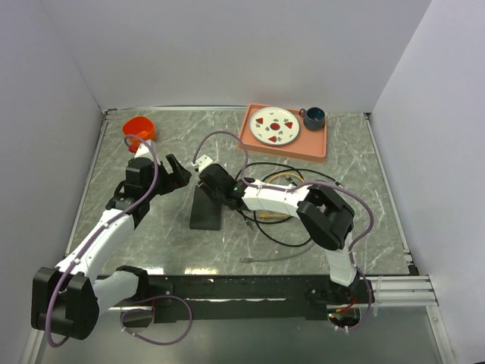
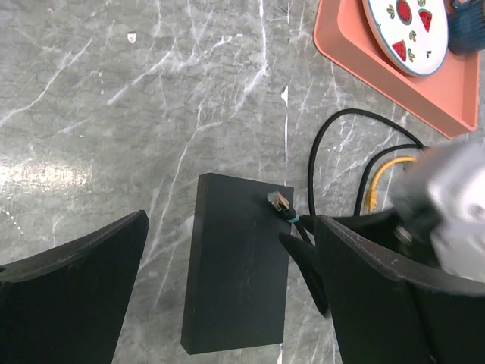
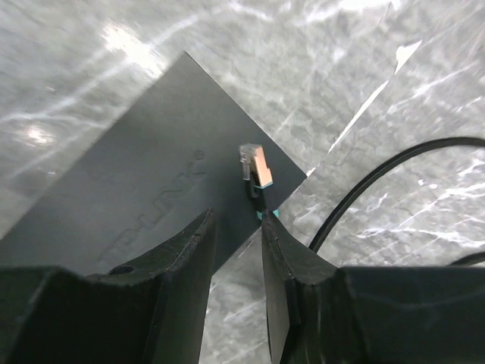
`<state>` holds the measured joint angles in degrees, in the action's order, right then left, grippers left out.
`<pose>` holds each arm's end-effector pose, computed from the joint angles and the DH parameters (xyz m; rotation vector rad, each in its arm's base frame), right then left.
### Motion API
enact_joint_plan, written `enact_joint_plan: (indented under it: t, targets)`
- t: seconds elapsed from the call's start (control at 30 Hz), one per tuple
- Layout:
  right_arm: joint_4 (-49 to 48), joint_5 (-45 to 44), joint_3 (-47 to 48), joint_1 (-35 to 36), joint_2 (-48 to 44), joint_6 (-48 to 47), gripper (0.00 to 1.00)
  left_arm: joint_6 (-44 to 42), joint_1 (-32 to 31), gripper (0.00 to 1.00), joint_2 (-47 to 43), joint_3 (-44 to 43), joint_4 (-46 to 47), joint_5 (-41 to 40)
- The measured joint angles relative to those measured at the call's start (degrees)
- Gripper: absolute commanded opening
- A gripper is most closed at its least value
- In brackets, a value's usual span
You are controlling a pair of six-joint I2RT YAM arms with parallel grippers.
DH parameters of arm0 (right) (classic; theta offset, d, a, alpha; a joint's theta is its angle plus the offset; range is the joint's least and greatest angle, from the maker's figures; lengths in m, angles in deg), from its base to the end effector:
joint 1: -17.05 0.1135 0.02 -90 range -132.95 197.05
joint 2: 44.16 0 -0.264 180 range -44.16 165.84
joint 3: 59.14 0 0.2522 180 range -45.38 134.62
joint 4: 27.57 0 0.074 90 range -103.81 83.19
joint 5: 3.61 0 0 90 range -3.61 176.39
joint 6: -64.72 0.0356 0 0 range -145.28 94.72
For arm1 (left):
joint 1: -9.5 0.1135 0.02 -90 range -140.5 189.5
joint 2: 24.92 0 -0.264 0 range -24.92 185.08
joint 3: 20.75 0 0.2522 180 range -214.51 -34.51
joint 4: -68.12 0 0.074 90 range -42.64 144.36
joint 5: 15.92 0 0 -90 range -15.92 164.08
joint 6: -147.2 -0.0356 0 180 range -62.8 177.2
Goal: Insert the plug into the switch port
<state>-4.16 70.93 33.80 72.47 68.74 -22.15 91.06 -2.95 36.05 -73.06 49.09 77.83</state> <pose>0.2567 0.3557 0.1962 -0.8925 2.1234 0.2123 0.2321 -0.0536 0.2555 -0.3494 2.0724 -0.5627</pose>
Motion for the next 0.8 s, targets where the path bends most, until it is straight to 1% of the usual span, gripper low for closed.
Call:
enact_joint_plan:
  t: [0.23,0.33,0.37,0.43,0.47,0.63,0.8]
  targets:
    - [-0.9,2.5,-0.6,-2.5,0.9,1.0,0.34,0.0,0.1,0.97,-2.4,0.0,-1.4,-0.2]
    - [-1.9,3.1,-1.2,-3.1,0.9,1.5,0.25,0.0,0.3,0.97,-3.6,0.0,-2.1,-0.5]
    - [-2.5,3.7,-1.5,-3.3,0.9,1.6,0.16,0.0,0.3,0.97,-3.9,0.0,-2.3,-0.5]
    - [-3.3,5.0,-2.3,-3.7,0.9,1.7,0.08,0.0,0.3,0.96,-4.6,0.0,-2.9,-0.6]
    - [-3.5,6.1,-2.8,-3.9,0.9,1.8,0.0,0.0,0.3,0.97,-4.8,0.0,-3.0,-0.6]
    - [-6.3,11.2,-4.3,-5.3,0.6,1.5,0.0,0.0,0.4,0.97,-5.8,0.0,-3.7,-0.5]
    - [-9.0,15.9,-8.0,-6.6,-1.5,1.3,0.0,-0.2,0.4,0.97,-6.9,0.0,-4.0,0.4]
